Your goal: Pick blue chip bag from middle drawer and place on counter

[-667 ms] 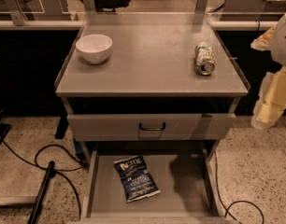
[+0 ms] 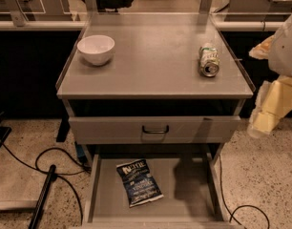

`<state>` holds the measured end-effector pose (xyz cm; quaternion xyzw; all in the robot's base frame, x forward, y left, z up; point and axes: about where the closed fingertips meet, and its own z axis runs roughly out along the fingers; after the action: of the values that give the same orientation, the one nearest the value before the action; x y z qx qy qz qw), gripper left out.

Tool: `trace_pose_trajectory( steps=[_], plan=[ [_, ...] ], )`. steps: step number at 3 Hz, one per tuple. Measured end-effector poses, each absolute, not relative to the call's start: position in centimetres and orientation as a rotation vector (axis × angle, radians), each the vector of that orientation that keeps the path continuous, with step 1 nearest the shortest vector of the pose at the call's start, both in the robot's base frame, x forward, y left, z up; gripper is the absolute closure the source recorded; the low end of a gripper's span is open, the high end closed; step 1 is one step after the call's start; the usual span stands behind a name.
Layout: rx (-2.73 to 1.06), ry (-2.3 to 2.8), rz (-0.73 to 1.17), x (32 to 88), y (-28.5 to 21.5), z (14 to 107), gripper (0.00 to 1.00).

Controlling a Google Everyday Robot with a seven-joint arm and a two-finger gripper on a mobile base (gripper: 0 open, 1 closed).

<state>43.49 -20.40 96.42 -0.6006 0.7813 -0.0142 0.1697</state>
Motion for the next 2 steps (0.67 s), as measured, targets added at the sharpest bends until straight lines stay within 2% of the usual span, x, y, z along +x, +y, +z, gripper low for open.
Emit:
trace_pose_trajectory(
  steps=[2],
  plan=[
    [-1.714, 2.211, 0.122, 41.2, -12.0, 88.6, 0.00]
  ],
)
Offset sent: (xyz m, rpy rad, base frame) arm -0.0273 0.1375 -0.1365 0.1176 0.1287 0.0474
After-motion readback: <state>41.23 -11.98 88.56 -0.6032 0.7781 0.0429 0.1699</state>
